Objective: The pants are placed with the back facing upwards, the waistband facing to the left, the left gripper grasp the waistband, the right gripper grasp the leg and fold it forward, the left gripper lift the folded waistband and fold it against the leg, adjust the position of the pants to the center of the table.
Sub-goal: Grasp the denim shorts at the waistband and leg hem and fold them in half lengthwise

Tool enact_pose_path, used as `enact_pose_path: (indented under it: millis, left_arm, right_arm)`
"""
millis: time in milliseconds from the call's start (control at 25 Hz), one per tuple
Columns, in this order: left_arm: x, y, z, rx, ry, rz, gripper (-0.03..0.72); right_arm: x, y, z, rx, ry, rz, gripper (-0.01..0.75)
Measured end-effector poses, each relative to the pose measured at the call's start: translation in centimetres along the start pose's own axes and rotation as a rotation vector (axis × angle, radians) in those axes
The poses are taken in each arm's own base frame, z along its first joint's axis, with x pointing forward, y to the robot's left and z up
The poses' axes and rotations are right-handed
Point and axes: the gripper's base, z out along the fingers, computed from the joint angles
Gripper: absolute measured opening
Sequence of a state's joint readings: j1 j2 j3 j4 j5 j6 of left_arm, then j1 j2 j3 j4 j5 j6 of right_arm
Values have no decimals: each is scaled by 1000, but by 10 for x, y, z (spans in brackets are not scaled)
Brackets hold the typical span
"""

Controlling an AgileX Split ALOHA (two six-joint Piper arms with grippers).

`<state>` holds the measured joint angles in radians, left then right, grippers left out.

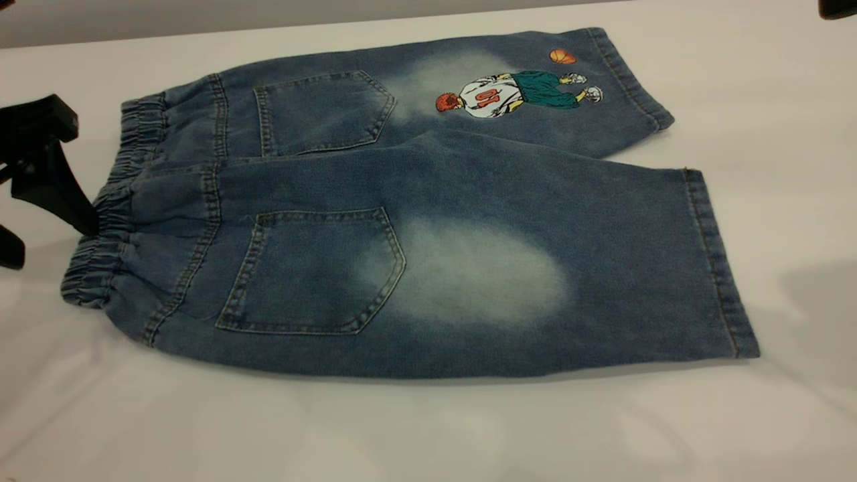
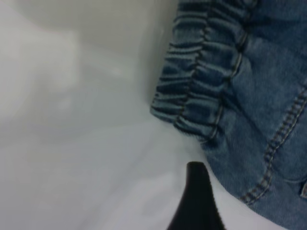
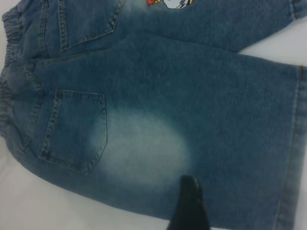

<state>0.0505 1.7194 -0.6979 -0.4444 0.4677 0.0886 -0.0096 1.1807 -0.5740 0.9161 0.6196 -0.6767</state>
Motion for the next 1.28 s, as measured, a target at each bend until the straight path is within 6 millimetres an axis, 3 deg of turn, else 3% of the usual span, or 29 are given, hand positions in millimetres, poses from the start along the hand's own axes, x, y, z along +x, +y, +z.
enact_pose_path:
  millis: [320,520,880,1280]
  left_arm:
    - [-11,22,-9,193,13,-141,490]
    - [-19,37,-12,198,-52,-220,480]
    - [-11,51,25,120,69,-233,476]
    - [-11,57,42,90,72,-274,476]
  right_arm:
    - [0,0,0,-3,1,-3,479]
    - [0,0,0,-3,0,-3,479]
    - [0,1,0,-5,-2,-1,479]
    - [0,1,0,-7,0,1,479]
